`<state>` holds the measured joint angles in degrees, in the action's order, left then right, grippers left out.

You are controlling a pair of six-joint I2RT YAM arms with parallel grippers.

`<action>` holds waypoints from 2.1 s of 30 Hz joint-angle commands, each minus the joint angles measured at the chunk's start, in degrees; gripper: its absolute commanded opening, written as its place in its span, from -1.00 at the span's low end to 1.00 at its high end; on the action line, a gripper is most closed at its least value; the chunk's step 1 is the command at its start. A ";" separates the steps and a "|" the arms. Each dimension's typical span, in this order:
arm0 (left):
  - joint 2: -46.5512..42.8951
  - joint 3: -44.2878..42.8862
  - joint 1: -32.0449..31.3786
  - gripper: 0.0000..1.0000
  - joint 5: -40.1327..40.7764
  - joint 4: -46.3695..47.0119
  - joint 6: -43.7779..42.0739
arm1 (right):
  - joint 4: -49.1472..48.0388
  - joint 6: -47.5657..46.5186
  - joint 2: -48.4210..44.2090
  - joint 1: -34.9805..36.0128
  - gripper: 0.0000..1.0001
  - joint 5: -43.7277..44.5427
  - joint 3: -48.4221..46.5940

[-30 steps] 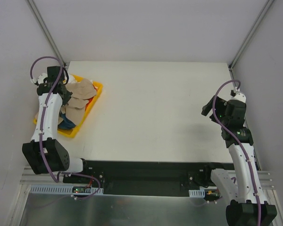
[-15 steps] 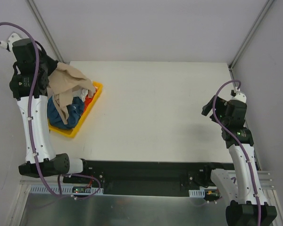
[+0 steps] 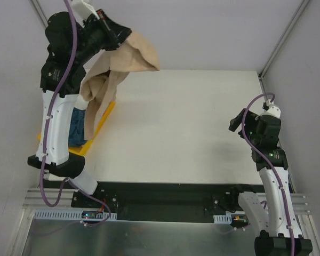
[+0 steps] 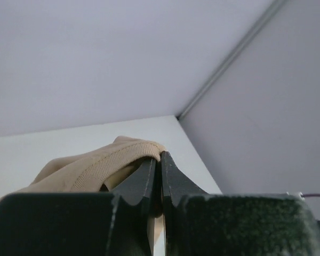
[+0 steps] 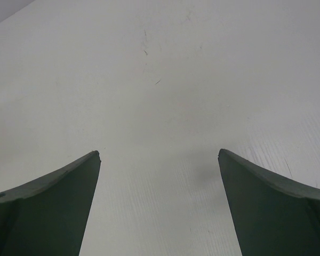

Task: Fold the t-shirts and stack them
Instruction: Move the tshirt to the center of the board, then flatten out the tshirt

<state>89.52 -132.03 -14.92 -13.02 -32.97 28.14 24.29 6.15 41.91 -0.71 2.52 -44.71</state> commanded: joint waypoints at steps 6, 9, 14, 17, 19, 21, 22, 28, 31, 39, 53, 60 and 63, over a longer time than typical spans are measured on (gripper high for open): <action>11.12 -12.20 -17.07 -1.00 -17.46 19.51 -1.25 | -0.30 -0.79 -2.80 0.18 0.93 1.08 -1.61; 11.82 -11.68 -19.36 -1.00 -18.44 21.98 0.16 | 0.23 -0.88 -2.97 0.18 0.93 1.43 -1.70; 6.39 4.91 -19.19 -1.00 -10.56 23.22 -2.73 | 0.40 -0.70 -2.80 0.18 0.93 1.34 -1.87; 3.48 18.61 -16.39 -0.96 -4.83 23.22 -4.24 | 1.19 -0.70 -1.92 0.18 0.93 1.96 -2.48; 3.12 28.34 -13.05 -0.91 -4.82 23.22 -1.26 | 2.16 -0.79 -0.79 0.18 0.93 1.78 -2.84; 3.64 34.44 -6.81 -0.87 -7.62 23.22 3.99 | 2.77 -0.88 0.01 0.27 0.93 1.61 -3.02; 4.95 39.25 -4.96 -0.84 -9.47 23.13 5.42 | 2.95 -0.88 0.36 0.18 0.93 1.52 -3.02; 7.17 50.97 2.52 0.99 -17.75 22.95 8.25 | 4.88 -0.53 5.37 0.18 0.93 -1.81 -4.07; 4.19 55.02 2.52 0.99 -13.98 22.43 6.32 | 5.76 -0.09 7.39 0.36 0.93 -5.93 -3.90; -3.46 65.47 2.44 0.99 -2.73 14.69 2.97 | 7.26 2.62 12.31 9.92 0.93 -13.95 -0.30; -9.97 72.88 2.17 0.98 2.47 11.09 3.85 | -4.52 9.40 40.78 24.62 0.93 -19.13 0.59; -10.41 72.44 2.17 0.99 4.05 8.89 3.15 | 1.71 10.37 53.35 15.93 0.93 -12.04 -9.41; -11.11 72.52 2.09 0.99 4.14 8.19 2.18 | 8.91 10.28 59.41 10.83 0.93 -7.82 -18.46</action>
<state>81.56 -58.81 -12.71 -10.31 -22.83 32.60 25.45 16.67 94.85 15.66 -16.16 -55.11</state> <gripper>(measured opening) 0.992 0.968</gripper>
